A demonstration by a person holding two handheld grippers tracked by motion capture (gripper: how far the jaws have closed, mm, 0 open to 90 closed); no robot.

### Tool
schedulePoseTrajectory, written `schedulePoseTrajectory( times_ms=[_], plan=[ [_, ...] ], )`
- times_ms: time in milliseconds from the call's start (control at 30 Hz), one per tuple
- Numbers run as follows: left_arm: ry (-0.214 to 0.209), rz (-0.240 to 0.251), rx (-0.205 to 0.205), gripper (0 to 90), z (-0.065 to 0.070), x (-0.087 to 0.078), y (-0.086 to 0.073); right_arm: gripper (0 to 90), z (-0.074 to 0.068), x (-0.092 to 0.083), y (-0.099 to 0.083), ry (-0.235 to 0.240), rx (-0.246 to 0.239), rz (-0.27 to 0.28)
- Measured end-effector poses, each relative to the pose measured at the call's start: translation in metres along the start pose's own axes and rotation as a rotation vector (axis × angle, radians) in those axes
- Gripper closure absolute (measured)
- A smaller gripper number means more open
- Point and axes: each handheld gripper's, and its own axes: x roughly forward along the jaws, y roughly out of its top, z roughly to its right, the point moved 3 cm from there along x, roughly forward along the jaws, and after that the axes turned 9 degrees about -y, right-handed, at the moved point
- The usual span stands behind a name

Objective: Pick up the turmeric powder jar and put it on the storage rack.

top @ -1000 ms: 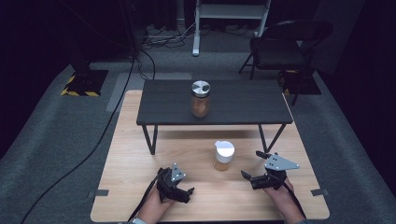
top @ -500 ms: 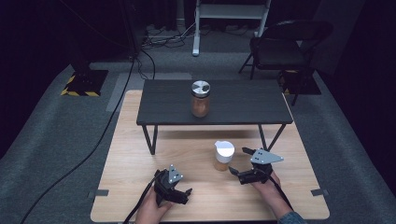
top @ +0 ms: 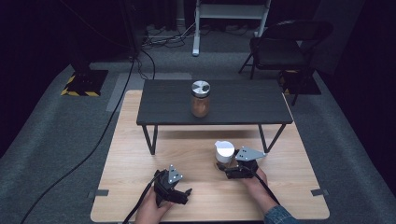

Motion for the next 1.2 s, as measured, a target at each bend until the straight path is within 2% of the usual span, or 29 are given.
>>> schedulePoseTrajectory(
  times_ms=[100,333,433,500,567,600,700,733,767,800,833,933,1000,1133,1200],
  plan=[
    [0.0,0.0,0.0,0.1,0.0,0.0,0.0,29.6,0.001,0.002,0.0,0.007,0.014,0.003],
    [0.0,0.0,0.0,0.0,0.0,0.0,0.0,30.0,0.0,0.001,0.002,0.01,-0.002,-0.001],
    [0.0,0.0,0.0,0.1,0.0,0.0,0.0,30.0,0.002,-0.001,0.007,0.031,-0.002,-0.02],
    [0.0,-0.001,0.0,0.1,0.0,0.0,0.0,30.1,0.006,-0.009,0.013,0.054,0.008,-0.014],
    [0.0,0.0,0.0,0.0,0.0,0.0,0.0,30.1,0.008,-0.014,0.015,0.054,0.013,-0.004],
    [-0.001,0.0,-0.002,0.1,0.0,0.0,0.0,30.1,0.009,-0.021,0.02,0.053,0.01,0.001],
    [-0.001,0.0,-0.002,0.0,0.0,0.0,0.0,30.1,0.01,-0.035,0.038,0.058,-0.044,-0.006],
    [-0.001,0.0,-0.002,0.0,0.0,0.0,0.0,30.1,0.01,-0.035,0.038,0.058,-0.044,-0.006],
    [-0.002,0.001,0.0,0.0,0.0,0.0,0.0,30.1,0.012,-0.045,0.048,0.066,-0.055,0.004],
    [-0.002,0.001,0.0,0.0,0.0,0.0,0.0,30.1,0.012,-0.045,0.048,0.066,-0.055,0.004],
    [-0.001,0.0,-0.003,0.0,0.0,0.0,0.0,30.1,0.014,-0.054,0.059,0.08,-0.037,0.012],
    [-0.002,0.001,-0.002,0.1,0.0,0.001,0.0,30.1,0.015,-0.061,0.068,0.087,-0.033,0.015],
    [-0.002,0.0,-0.001,0.1,0.0,0.001,0.001,30.1,0.017,-0.071,0.086,0.084,-0.03,0.018],
    [-0.002,0.0,-0.001,0.0,0.0,0.001,0.001,30.1,0.022,-0.084,0.107,0.068,-0.006,0.043],
    [-0.002,0.001,-0.001,0.0,0.0,0.001,0.0,30.1,0.024,-0.087,0.111,0.063,-0.002,0.049]
  ],
)
